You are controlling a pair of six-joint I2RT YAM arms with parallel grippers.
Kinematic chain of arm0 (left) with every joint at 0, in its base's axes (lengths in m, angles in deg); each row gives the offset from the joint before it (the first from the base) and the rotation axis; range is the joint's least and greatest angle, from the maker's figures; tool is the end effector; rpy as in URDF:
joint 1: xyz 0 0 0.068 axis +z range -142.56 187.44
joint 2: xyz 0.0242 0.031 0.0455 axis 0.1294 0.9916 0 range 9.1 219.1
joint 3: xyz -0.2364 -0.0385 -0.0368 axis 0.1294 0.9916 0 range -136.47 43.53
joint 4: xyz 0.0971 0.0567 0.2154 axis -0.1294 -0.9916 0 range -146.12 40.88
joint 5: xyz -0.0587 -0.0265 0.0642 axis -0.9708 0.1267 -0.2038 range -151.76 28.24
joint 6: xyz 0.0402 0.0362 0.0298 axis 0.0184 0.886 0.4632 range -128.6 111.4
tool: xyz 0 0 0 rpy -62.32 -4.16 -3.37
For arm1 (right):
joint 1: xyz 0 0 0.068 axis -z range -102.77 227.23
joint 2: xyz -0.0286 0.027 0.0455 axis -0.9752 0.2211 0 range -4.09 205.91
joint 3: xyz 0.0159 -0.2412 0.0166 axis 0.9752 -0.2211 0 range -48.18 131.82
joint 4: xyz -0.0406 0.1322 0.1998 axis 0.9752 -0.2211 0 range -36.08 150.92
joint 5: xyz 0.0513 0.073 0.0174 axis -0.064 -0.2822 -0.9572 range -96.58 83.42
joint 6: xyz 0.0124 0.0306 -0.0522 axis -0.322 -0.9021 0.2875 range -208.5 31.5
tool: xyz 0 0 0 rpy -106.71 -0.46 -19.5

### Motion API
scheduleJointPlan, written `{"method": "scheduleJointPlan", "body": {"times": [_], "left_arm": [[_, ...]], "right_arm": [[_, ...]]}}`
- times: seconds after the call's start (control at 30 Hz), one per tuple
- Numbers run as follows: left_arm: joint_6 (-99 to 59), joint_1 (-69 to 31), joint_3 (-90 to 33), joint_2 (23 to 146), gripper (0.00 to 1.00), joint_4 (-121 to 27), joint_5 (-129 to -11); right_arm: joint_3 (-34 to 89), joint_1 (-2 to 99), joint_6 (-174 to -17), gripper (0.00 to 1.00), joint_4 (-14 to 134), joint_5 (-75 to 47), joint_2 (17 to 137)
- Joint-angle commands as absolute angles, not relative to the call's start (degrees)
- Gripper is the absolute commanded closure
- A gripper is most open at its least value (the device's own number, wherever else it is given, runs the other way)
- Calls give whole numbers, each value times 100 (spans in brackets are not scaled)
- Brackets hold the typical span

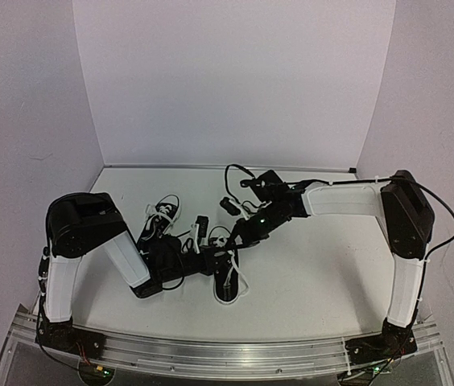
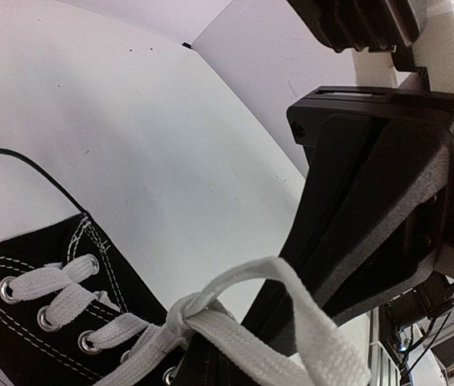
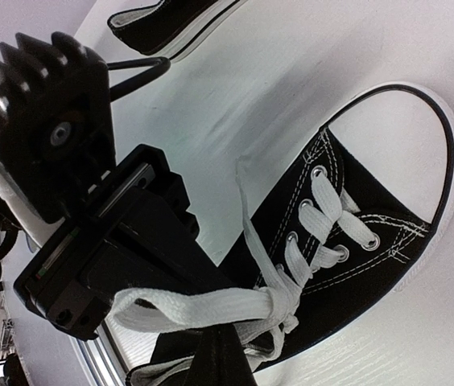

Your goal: Tie the shoes

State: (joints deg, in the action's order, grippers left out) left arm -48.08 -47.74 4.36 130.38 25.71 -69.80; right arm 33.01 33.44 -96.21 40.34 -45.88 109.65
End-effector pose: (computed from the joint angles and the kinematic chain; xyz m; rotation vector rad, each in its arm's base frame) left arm 0.1947 -0.2912 0.0821 0.3733 1.8532 -1.3115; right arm 0.2696 0.2993 0.1676 -1.0977 2.3728 1.2112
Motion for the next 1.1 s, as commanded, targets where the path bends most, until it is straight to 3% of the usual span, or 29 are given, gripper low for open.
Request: {"method": "scheduleJointPlan", "body": {"times": [0.0,0.47,0.83,0.93,1.07], "left_arm": [[-4823,-4740,187,13092,100,3780,-7235],[-4884,-4636,-7,13217,100,3780,-7461],[-4891,-4597,180,13124,100,3783,-7364],[-4883,-4591,196,13107,100,3780,-7354],[-4883,-4591,196,13101,100,3783,-7363]], "right_arm": [[3405,3328,-9656,100,4168,-4796,11004],[3209,3288,-9721,98,4326,-5025,11000],[2724,3953,-9772,57,4399,-4941,10122],[2585,4084,-9761,57,4458,-5020,10159],[2440,4110,-9752,67,4594,-5146,10417]]}}
